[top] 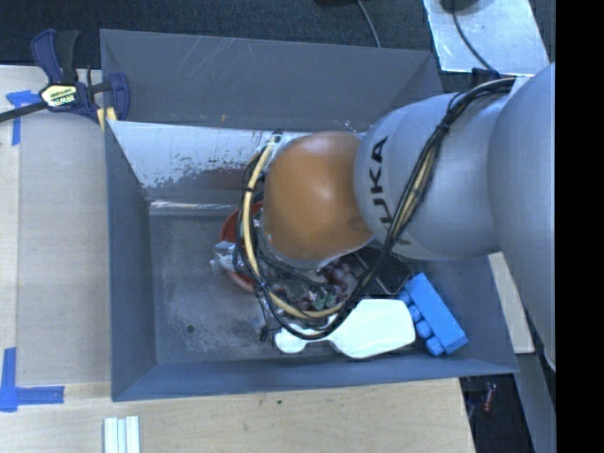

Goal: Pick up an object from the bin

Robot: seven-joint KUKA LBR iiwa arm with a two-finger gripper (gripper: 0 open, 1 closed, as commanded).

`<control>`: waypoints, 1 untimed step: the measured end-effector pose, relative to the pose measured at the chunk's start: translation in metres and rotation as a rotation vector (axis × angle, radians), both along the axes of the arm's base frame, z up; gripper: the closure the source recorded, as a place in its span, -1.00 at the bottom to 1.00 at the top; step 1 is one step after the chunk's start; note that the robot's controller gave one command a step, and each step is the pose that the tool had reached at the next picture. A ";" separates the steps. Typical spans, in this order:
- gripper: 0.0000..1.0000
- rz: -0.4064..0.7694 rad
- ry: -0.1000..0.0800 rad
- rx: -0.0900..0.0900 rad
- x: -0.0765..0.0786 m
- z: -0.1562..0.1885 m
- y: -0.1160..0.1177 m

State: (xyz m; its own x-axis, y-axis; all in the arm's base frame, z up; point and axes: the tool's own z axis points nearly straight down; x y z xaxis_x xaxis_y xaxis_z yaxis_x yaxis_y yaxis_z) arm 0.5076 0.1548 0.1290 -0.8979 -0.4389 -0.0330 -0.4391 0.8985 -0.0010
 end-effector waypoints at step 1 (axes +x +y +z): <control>-1.00 -0.028 0.017 -0.006 0.004 -0.002 0.011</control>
Offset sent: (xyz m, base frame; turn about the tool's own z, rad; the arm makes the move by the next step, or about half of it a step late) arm 0.0052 -0.0114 0.0020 -0.0073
